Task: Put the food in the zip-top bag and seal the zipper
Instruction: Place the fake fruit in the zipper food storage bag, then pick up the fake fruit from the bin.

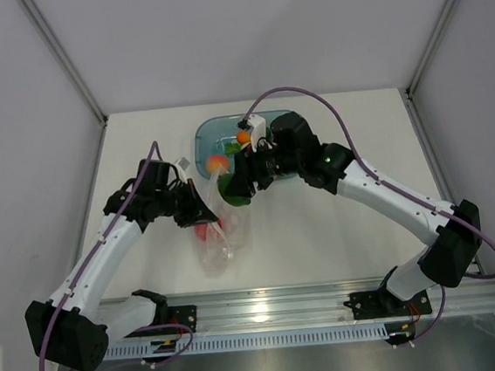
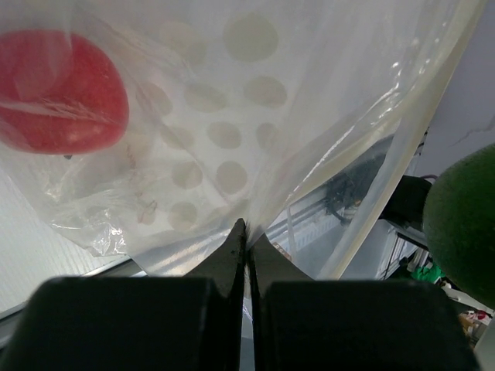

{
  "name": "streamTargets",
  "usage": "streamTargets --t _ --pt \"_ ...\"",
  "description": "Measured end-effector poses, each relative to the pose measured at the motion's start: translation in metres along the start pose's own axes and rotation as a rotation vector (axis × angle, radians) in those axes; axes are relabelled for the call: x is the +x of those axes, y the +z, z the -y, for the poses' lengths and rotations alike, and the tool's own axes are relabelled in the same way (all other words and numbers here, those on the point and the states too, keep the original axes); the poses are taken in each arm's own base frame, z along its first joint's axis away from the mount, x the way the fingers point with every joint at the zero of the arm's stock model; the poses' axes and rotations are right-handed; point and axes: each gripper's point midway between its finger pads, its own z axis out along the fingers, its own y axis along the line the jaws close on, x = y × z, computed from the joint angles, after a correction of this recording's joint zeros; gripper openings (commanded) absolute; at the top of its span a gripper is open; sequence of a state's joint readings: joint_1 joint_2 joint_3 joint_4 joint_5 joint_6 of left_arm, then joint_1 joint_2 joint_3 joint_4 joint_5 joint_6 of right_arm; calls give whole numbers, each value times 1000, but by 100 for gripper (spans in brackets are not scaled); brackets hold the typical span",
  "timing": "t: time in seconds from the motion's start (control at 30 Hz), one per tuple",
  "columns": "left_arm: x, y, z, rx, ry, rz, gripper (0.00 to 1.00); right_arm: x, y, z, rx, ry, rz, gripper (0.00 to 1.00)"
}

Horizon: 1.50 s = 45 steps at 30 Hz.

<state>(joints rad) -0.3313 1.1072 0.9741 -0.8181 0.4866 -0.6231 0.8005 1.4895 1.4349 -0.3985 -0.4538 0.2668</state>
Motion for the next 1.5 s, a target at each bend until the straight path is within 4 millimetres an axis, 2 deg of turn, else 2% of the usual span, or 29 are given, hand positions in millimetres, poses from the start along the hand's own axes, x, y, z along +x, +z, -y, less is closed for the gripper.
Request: streamTargets --t 0.03,0.07,0.13,0.17,0.23,0.3,0.33,0.43,0.67,0.87,1.0,1.1,1.2,1.33,1.4,1.5 --pt "0 -1 0 2 -1 2 1 1 1 0 0 1 -4 30" --pt "0 -1 1 4 -2 5 1 2 3 1 0 3 -9 41" --pt "0 -2 2 9 1 8 1 5 8 2 0 6 -21 50" --pt "1 -3 3 13 1 8 1 6 11 4 2 10 -28 59" --pt "2 -4 4 20 2 6 1 7 15 6 5 15 -38 63" --pt "3 -4 4 24 3 5 1 9 19 8 9 26 -56 80" --pt "3 -4 5 25 3 5 0 9 21 8 11 32 -62 94" --pt "3 -4 5 28 2 6 1 9 25 10 16 34 -69 99" --pt "3 -5 5 30 4 8 1 3 22 16 66 29 -56 99" --pt "3 -6 5 31 6 12 1 -17 15 38 154 46 -14 98" --pt "4 -6 5 30 7 14 1 -37 6 76 273 98 40 97" --pt "4 -7 4 27 6 13 1 -54 -2 122 404 180 73 95" --pt "4 -7 4 26 7 12 1 -61 -4 173 530 271 71 95" --pt "5 -7 3 22 6 10 1 -45 1 237 656 394 -7 96" --pt "6 -6 2 19 4 7 0 -25 7 265 712 449 -77 97" --pt "7 -6 1 13 3 8 1 8 16 294 767 505 -177 97"
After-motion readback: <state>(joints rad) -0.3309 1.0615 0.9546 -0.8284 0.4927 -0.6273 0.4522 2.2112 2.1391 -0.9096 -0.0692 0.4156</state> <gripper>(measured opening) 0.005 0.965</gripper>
